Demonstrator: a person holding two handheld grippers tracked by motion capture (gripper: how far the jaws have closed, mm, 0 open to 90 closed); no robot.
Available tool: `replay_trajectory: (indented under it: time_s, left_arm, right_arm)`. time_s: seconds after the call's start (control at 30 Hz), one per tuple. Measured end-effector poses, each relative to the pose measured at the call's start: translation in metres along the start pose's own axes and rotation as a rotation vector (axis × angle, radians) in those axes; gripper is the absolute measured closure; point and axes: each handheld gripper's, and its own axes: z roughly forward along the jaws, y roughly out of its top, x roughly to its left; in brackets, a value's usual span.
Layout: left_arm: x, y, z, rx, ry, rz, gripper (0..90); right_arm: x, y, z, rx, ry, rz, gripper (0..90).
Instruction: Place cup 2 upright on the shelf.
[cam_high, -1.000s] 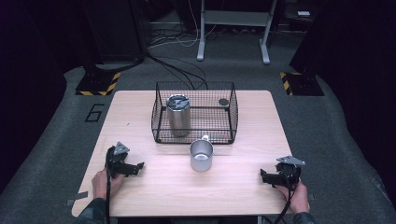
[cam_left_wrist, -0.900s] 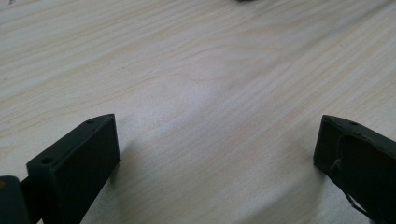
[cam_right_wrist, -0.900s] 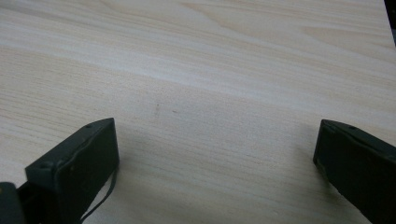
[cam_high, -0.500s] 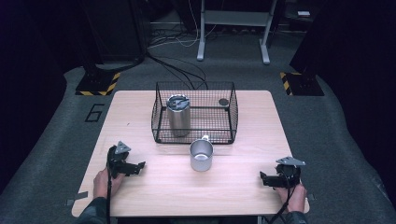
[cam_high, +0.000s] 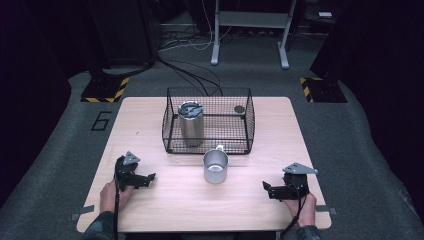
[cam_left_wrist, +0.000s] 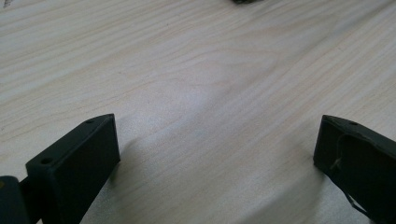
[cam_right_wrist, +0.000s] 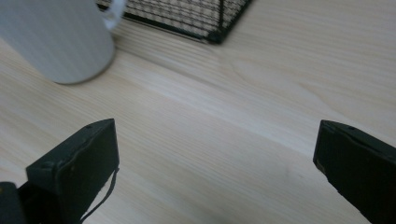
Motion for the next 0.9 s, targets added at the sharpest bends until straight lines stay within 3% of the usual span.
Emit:
replay_trajectory:
  time_s: [0.17,0.47,0.8,0.9]
  left_arm:
    - [-0.001,0.000,0.000,-0.007,-0.002,-0.019,0.2]
    - [-0.001,0.000,0.000,-0.004,-0.002,-0.016,0.2]
    - [0.000,0.000,0.000,0.004,-0.003,-0.002,0.2]
    - [-0.001,0.000,0.001,-0.006,-0.002,-0.017,0.2]
  right_arm:
    - [0.019,0.015,0.000,-0.027,0.058,-0.040,0.0]
    - [0.046,0.039,0.007,-0.061,0.140,-0.085,0.0]
    - [0.074,0.062,0.029,-0.058,0.206,-0.145,0.0]
    - [0.084,0.072,0.041,-0.058,0.233,-0.157,0.0]
